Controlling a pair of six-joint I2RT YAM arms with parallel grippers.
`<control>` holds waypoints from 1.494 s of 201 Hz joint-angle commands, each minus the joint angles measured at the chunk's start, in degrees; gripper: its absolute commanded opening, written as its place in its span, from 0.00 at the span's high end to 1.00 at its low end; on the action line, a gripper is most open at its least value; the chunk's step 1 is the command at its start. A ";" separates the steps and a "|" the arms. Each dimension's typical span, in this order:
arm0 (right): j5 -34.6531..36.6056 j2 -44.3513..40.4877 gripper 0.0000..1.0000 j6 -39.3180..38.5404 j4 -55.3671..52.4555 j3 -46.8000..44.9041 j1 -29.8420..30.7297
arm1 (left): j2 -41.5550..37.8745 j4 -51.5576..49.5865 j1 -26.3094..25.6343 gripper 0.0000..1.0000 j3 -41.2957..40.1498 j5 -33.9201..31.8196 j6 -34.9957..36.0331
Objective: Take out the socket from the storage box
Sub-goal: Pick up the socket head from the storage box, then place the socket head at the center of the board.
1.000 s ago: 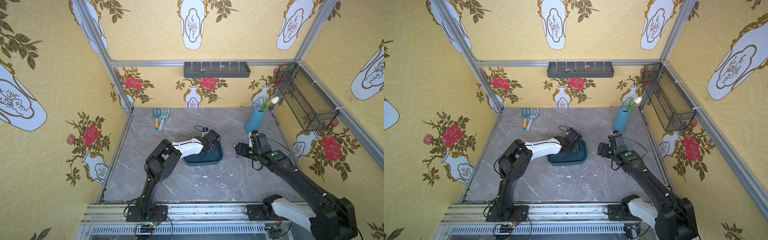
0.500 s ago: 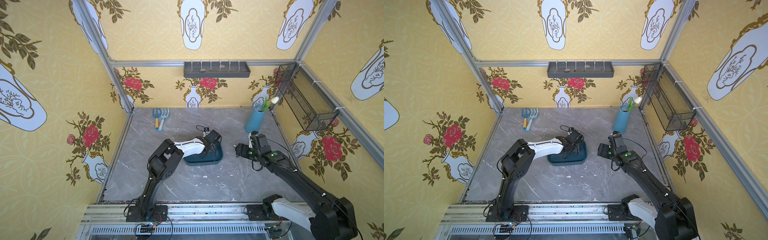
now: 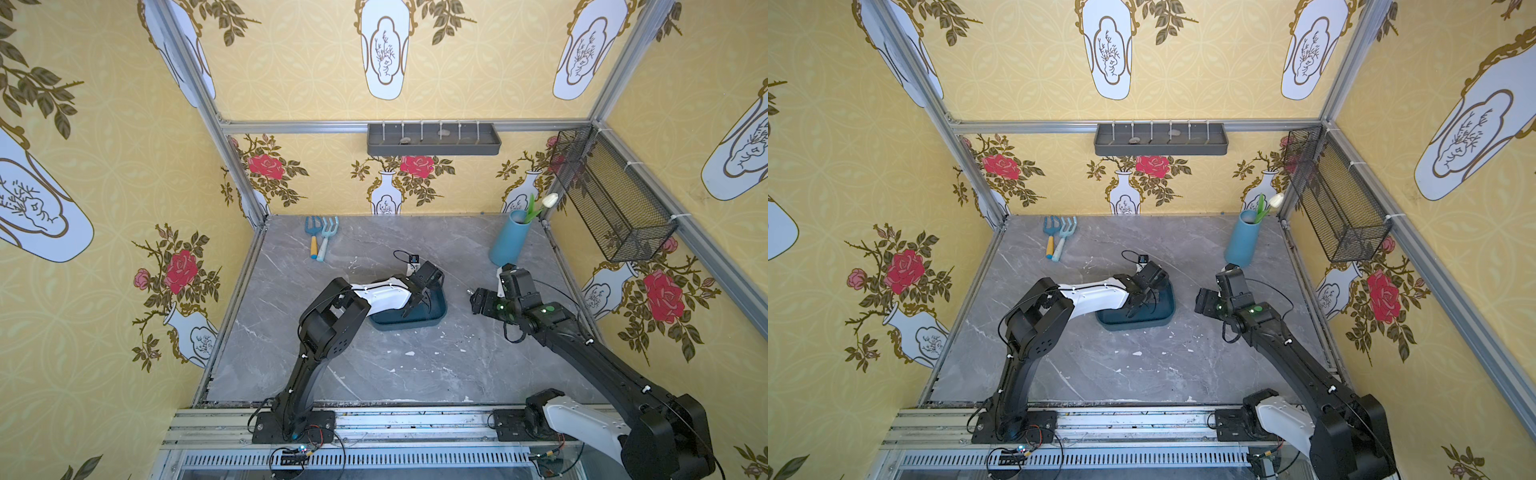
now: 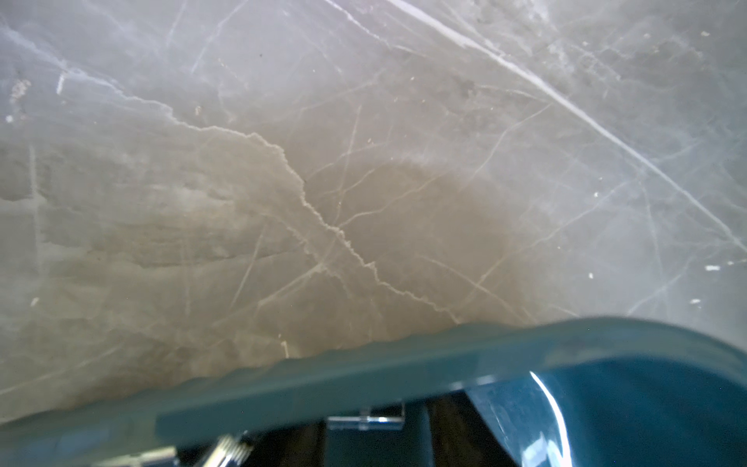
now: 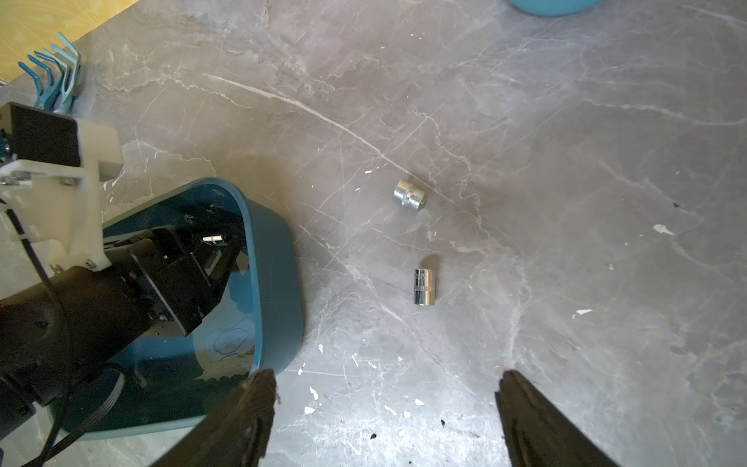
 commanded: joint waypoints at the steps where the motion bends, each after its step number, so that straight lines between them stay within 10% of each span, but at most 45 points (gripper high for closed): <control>1: -0.36 -0.21 0.10 0.44 0.76 -0.30 -0.05 | 0.31 1.20 0.03 0.61 -1.10 -0.16 1.23; 217: -0.16 -0.85 0.10 0.73 0.37 -0.92 -0.06 | -21.77 0.88 0.01 0.70 -14.20 0.68 2.23; 300: -0.97 -0.03 0.10 1.44 1.02 -0.63 -0.06 | -32.23 -1.49 8.25 0.70 -19.75 -0.26 2.58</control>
